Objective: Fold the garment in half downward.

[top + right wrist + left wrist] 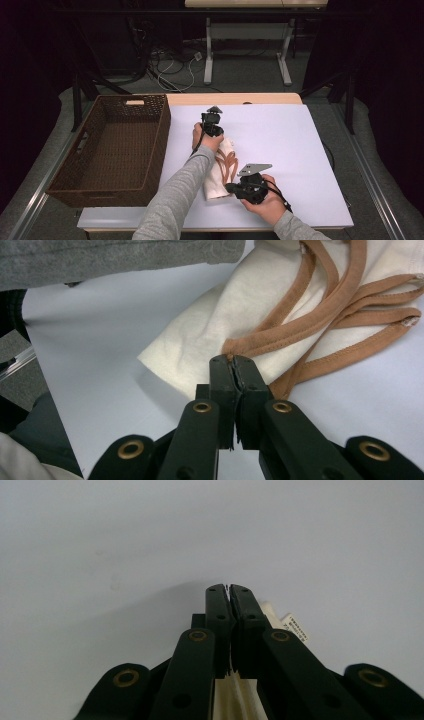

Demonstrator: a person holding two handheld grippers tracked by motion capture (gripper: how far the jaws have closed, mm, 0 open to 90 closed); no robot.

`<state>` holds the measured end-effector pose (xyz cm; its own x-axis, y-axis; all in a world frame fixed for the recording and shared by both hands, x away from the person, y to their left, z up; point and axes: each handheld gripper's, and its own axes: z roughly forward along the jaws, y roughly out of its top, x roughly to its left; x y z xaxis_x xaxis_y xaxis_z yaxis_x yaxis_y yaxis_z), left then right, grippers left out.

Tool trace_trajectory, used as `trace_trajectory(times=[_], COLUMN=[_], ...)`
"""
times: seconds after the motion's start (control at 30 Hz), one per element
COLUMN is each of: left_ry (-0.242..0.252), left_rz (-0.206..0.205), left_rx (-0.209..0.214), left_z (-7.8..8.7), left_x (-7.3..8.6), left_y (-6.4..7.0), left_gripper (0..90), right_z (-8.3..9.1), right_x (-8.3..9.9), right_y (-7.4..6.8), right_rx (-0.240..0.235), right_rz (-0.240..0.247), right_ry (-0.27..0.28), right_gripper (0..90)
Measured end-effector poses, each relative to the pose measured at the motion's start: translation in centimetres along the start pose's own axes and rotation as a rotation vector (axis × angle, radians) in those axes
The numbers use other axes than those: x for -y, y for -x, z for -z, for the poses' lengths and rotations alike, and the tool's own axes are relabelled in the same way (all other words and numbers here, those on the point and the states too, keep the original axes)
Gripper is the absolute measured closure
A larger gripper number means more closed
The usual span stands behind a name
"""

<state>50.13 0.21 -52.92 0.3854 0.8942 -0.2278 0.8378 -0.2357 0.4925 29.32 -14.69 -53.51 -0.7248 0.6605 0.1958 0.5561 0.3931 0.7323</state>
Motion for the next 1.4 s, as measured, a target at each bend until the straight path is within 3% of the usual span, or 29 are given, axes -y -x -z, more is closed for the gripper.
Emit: trace_trajectory(times=[0.23, 0.3, 0.33, 0.4, 0.7, 0.83, 1.13, 1.4], left_ry=[0.029, 0.036, 0.046, 0.056, 0.109, 0.133, 0.162, 0.183], left_rz=[0.001, -0.004, -0.028, -0.021, -0.016, -0.037, -0.11, -0.101], left_rx=[0.024, 0.024, -0.002, 0.003, 0.006, -0.003, -0.043, -0.056], left_z=[0.3, 0.4, 0.6, 0.8, 1.8, 2.5, 3.9, 5.3], left_x=[0.3, 0.3, 0.4, 0.5, 1.0, 1.3, 2.0, 2.6], left_y=[-0.2, -0.3, -0.5, -0.8, -1.8, -2.0, -2.4, -3.5], left_gripper=[74.0, 67.1, 64.1, 60.9, 45.6, 41.4, 37.5, 35.6], right_z=[0.3, 0.4, 0.4, 0.5, 0.9, 0.7, 0.1, -0.8], right_x=[-0.2, -0.2, -0.3, -0.4, -0.8, -1.2, -2.6, -4.2], right_y=[0.2, 0.4, 0.5, 0.6, 1.0, 1.1, 1.2, 1.8], right_rx=[-0.007, -0.004, -0.005, -0.01, 0.025, 0.03, 0.058, 0.088], right_rz=[-0.02, -0.028, -0.031, -0.044, -0.021, 0.002, 0.03, 0.028], right_ry=[-0.011, -0.005, -0.01, -0.001, 0.052, 0.087, 0.091, 0.073], right_gripper=[80.9, 78.7, 77.9, 76.2, 64.7, 60.6, 57.9, 57.4])
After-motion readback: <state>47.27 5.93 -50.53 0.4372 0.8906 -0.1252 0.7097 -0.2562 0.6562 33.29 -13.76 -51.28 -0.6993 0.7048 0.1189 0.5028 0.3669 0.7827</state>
